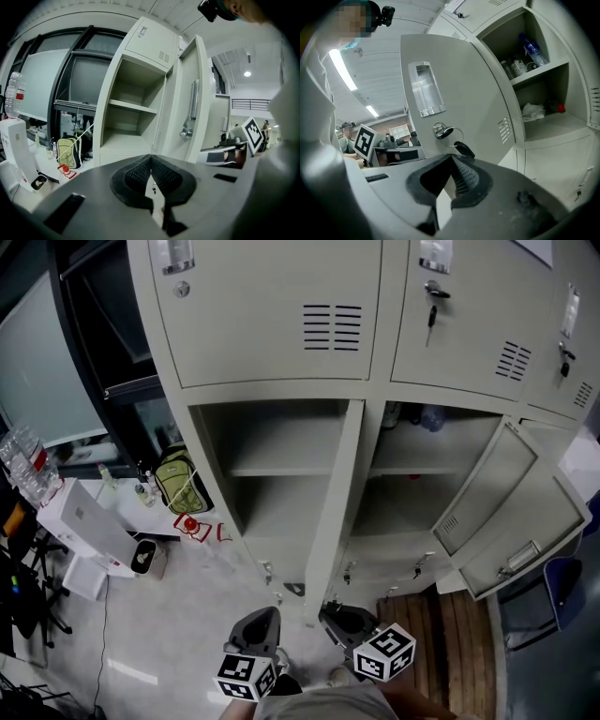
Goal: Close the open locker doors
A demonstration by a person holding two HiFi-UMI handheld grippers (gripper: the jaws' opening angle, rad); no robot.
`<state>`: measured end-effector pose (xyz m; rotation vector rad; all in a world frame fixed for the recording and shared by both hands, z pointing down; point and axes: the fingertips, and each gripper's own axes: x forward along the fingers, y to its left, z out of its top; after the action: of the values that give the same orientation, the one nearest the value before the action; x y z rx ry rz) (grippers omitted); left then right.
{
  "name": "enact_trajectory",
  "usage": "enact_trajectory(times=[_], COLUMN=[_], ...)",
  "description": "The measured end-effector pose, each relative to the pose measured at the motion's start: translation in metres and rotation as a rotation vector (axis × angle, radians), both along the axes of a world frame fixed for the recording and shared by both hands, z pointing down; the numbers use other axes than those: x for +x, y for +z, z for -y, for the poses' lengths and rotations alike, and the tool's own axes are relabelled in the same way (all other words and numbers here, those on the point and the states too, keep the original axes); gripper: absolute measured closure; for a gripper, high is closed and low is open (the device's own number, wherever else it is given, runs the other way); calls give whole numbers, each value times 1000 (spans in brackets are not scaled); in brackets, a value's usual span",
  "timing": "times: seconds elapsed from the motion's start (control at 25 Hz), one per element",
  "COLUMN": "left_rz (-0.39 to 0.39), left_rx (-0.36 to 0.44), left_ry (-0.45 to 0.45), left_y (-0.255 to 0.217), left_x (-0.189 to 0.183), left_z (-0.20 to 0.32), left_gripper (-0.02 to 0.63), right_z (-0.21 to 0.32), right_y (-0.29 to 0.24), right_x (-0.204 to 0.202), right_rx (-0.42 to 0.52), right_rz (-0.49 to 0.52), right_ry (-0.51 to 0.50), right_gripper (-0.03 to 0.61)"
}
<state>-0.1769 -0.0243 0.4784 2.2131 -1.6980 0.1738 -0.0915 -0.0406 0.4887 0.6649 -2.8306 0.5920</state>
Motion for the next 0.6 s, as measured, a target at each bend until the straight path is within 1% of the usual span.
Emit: enact_trajectory(times=[0.2,0.6], left_rz=[-2,-9], left_rx=[0,6], left_ry=[6,-2], left_y=[0,0], left_x=[-12,-50], left_z=[6,24], left_gripper=[598,598], right_z=[2,15], right_y=[0,-1], right_x=[-19,-63], right_rx=[-1,3], right_rz=[0,1], right_ry=[-13,-42], right_gripper=[551,551])
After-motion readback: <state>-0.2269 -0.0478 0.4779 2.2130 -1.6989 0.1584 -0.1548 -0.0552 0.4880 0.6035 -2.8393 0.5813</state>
